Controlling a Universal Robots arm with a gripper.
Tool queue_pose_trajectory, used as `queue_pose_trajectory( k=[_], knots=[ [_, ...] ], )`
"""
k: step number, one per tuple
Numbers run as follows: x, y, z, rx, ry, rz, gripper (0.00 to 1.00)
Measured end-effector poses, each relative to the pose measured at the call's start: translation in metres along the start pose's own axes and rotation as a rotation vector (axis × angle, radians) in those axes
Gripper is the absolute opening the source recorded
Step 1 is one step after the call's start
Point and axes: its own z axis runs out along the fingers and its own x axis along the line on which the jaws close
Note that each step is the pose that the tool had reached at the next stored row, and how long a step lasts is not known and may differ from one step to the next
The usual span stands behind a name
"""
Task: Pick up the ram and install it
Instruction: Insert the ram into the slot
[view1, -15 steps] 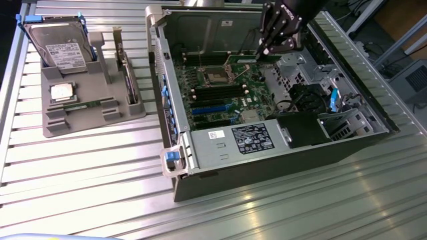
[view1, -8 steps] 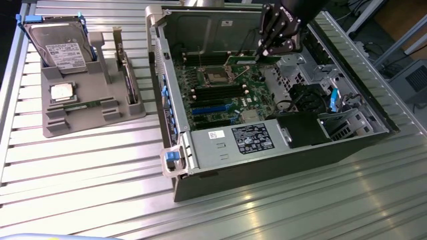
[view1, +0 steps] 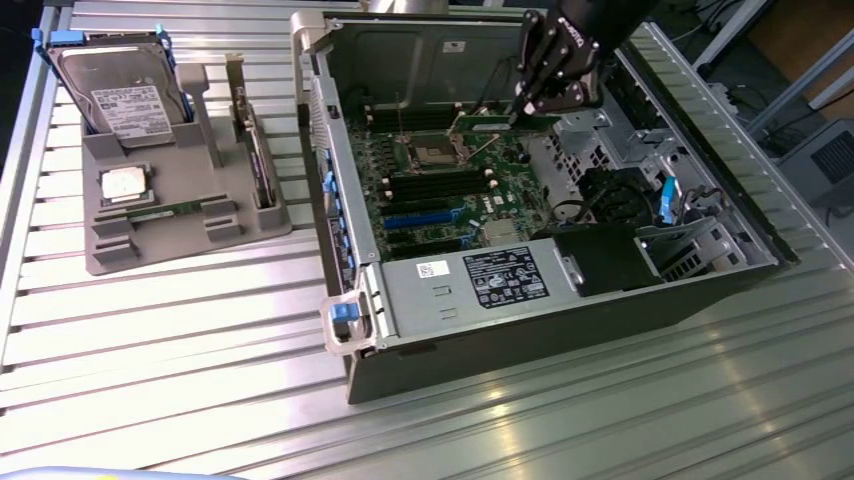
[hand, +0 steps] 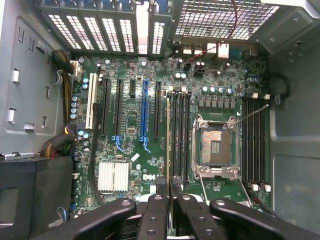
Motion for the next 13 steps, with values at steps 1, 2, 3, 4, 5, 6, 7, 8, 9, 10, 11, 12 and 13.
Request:
queue_pose_trajectory(
  k=[1,2,3,4,5,6,7,8,9,10,11,12,13],
  knots=[
    [0.0000,-0.0001,0.0004,0.0000,-0.0001,0.000,0.14],
    [0.0000,-0.0001,0.0007,0.0000,-0.0001,0.000,0.14],
    [0.0001,-0.0002,0.0011,0.0000,0.0000,0.000,0.14],
    [0.0001,-0.0003,0.0014,0.0000,0.0000,0.000,0.14],
    [0.0001,-0.0003,0.0018,0.0000,0.0000,0.000,0.14],
    [0.0001,-0.0004,0.0023,0.0000,0.0000,0.000,0.14],
    [0.0002,-0.0005,0.0029,0.0000,-0.0001,0.000,0.14],
    [0.0002,-0.0006,0.0037,0.0000,0.0000,0.000,0.14],
    [0.0003,-0.0008,0.0048,0.0000,-0.0001,0.000,0.14],
    [0.0003,-0.0009,0.0054,0.0000,0.0000,0.000,0.14],
    [0.0004,-0.0011,0.0063,0.0000,0.0000,0.000,0.14],
    [0.0005,-0.0012,0.0067,0.0000,-0.0001,0.000,0.14],
    [0.0005,-0.0012,0.0069,0.0000,0.0001,0.000,0.14]
  ],
)
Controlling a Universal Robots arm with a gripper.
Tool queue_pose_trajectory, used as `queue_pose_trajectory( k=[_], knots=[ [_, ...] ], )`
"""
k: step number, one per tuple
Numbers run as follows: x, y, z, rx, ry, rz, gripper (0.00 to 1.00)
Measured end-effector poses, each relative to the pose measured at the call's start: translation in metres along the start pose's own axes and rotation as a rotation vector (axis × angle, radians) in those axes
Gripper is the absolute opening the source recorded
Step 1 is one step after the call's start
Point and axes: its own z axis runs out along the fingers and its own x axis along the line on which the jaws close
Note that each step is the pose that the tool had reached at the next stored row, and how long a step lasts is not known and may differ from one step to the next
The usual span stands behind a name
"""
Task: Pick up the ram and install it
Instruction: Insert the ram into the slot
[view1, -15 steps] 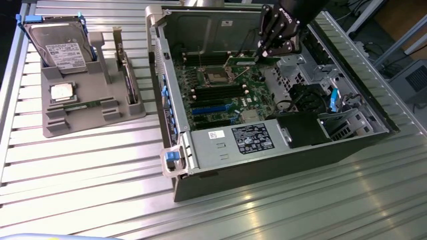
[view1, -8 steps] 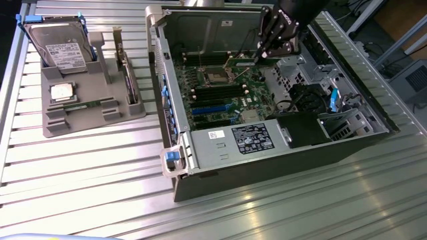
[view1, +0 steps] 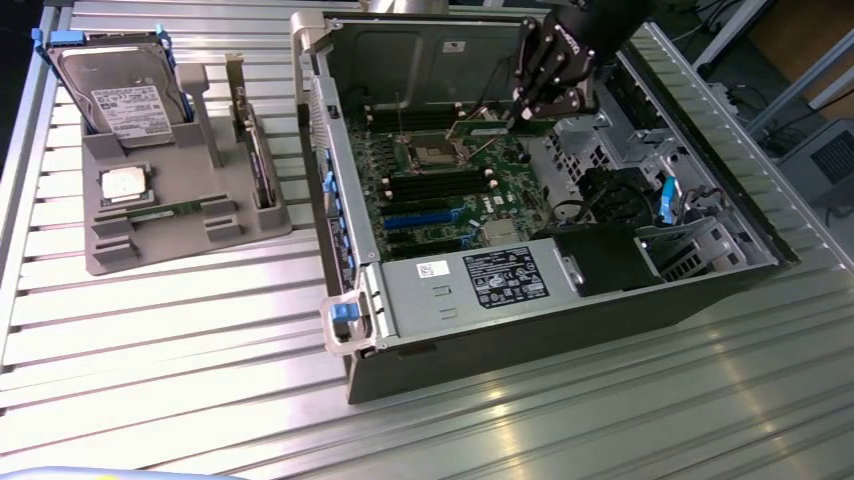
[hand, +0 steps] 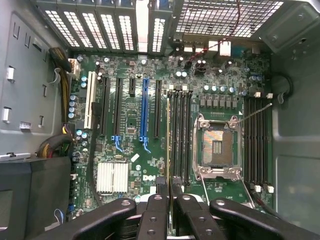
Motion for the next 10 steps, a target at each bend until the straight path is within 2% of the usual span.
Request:
queue_pose_trajectory(
  k=[10],
  knots=[
    [0.0003,-0.0007,0.0039,0.0000,-0.0001,0.000,0.14]
  ],
)
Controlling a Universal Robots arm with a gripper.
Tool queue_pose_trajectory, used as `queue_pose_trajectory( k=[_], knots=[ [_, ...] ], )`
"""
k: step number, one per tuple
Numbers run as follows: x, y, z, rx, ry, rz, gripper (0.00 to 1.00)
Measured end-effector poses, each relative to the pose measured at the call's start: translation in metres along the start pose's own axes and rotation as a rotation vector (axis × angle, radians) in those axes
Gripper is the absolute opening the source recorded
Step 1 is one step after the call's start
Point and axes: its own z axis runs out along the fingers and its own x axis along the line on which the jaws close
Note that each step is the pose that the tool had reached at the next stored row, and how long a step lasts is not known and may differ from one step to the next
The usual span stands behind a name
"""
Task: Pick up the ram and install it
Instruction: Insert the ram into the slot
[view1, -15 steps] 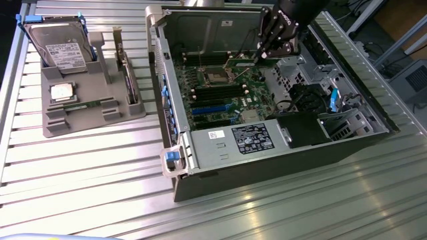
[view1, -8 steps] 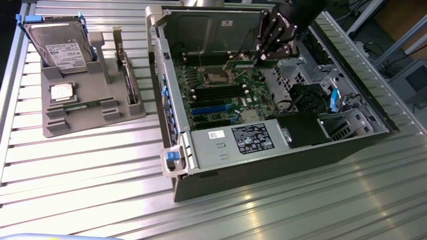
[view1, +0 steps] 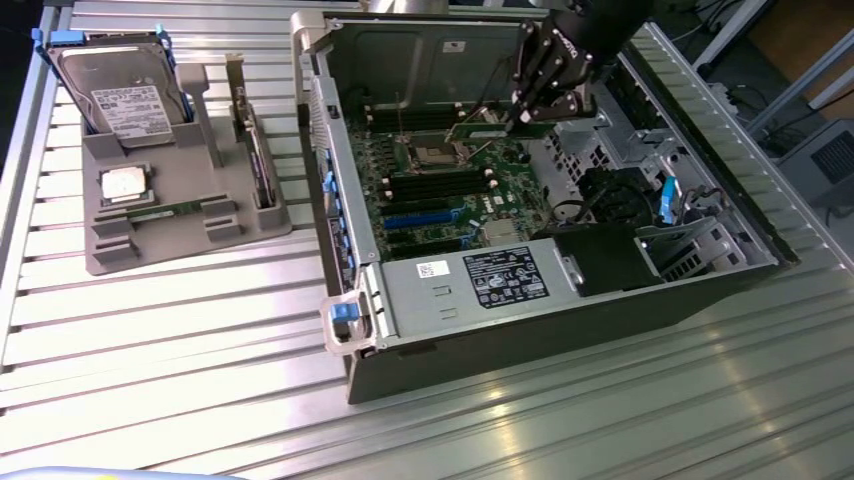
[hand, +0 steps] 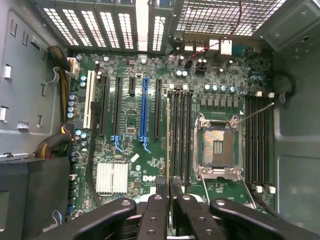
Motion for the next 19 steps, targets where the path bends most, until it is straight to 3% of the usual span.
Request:
queue_pose_trajectory(
  k=[19],
  knots=[
    [0.0007,-0.0015,0.0087,0.0000,0.0000,0.000,0.14]
  ],
)
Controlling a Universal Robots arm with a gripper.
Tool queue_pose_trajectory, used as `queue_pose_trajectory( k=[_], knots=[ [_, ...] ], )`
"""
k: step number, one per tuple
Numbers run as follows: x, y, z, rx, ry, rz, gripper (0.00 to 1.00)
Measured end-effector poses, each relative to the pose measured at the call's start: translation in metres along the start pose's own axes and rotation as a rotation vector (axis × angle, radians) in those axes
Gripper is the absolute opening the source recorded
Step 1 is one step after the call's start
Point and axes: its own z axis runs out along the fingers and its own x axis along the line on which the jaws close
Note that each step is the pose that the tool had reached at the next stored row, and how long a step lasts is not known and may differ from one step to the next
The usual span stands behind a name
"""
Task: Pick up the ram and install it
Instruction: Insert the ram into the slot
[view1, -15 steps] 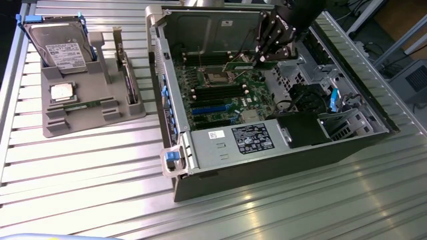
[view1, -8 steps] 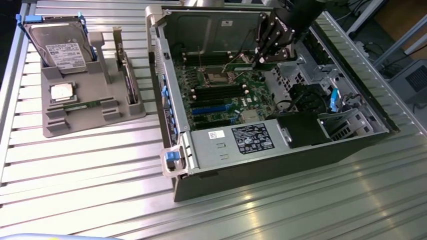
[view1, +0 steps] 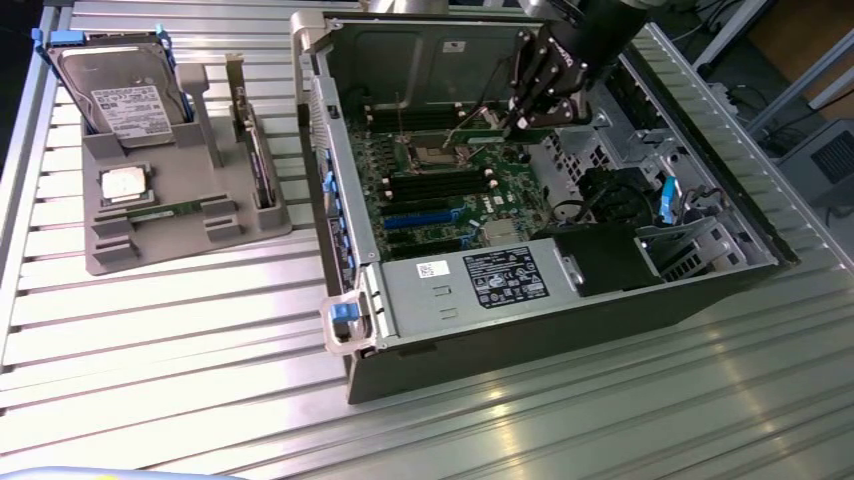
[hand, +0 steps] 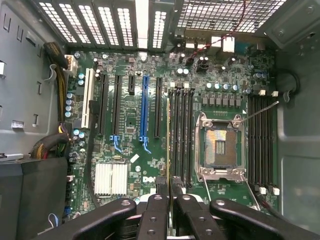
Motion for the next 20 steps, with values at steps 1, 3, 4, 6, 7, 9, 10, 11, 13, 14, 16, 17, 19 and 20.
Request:
queue_pose_trajectory(
  k=[1,3,4,6,7,9,10,11,13,14,16,17,19,20],
  knots=[
    [0.0001,-0.0001,0.0006,0.0000,0.0000,0.000,0.14],
    [0.0002,-0.0003,0.0017,0.0000,0.0000,0.000,0.14],
    [0.0002,-0.0004,0.0021,0.0000,0.0000,0.000,0.14],
    [0.0002,-0.0005,0.0029,0.0000,0.0000,0.000,0.14],
    [0.0003,-0.0006,0.0033,0.0000,0.0000,0.000,0.14],
    [0.0003,-0.0007,0.0039,0.0000,0.0000,0.000,0.14],
    [0.0004,-0.0008,0.0044,0.0000,0.0000,0.000,0.14],
    [0.0004,-0.0009,0.0049,0.0000,0.0000,0.000,0.14],
    [0.0005,-0.0011,0.0063,0.0000,-0.0001,0.000,0.14],
    [0.0005,-0.0012,0.0067,0.0000,0.0000,0.000,0.14],
    [0.0006,-0.0013,0.0074,0.0000,0.0000,0.000,0.14],
    [0.0006,-0.0014,0.0077,0.0000,0.0000,0.000,0.14],
    [0.0007,-0.0015,0.0084,0.0000,0.0000,0.000,0.14],
    [0.0007,-0.0015,0.0086,0.0000,0.0001,0.000,0.14]
  ],
)
